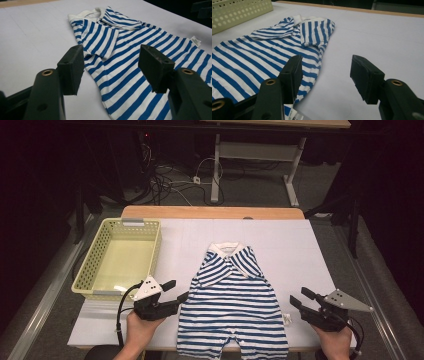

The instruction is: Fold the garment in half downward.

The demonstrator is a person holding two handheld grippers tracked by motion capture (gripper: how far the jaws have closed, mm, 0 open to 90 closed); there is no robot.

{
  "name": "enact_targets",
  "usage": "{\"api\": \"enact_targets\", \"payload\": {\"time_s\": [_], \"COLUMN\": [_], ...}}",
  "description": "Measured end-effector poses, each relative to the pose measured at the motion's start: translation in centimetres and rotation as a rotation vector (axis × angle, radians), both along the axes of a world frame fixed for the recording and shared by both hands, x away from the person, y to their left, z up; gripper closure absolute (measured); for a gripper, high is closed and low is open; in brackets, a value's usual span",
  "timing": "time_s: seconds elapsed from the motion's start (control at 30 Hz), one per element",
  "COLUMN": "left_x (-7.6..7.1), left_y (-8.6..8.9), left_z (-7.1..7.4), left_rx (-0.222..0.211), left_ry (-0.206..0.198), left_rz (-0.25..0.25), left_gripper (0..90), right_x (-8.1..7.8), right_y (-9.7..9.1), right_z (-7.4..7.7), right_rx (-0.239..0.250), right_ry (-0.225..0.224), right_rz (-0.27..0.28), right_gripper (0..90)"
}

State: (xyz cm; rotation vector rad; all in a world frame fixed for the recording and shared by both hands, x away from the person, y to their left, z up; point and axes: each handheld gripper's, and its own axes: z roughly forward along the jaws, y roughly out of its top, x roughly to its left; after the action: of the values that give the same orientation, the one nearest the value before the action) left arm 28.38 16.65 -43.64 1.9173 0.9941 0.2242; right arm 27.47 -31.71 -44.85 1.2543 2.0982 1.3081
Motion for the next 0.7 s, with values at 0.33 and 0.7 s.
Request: {"api": "enact_targets", "payload": {"time_s": [0.33,0.7], "left_x": [1.0,2.0], "left_y": [-1.1,-1.9], "left_z": [-0.4,-0.6], "left_rx": [0.007,0.011], "left_ry": [0.013,0.018], "left_rz": [-0.013,-0.012], "left_gripper": [36.5,36.5], "right_x": [0.8,2.2], "right_y": [0.8,2.6], "right_z": [-0.2,-0.3], "right_rx": [-0.003,-0.001], "right_ry": [0.011,0.024], "right_rz": [0.035,0.086], "right_gripper": [45.8,47.3]}}
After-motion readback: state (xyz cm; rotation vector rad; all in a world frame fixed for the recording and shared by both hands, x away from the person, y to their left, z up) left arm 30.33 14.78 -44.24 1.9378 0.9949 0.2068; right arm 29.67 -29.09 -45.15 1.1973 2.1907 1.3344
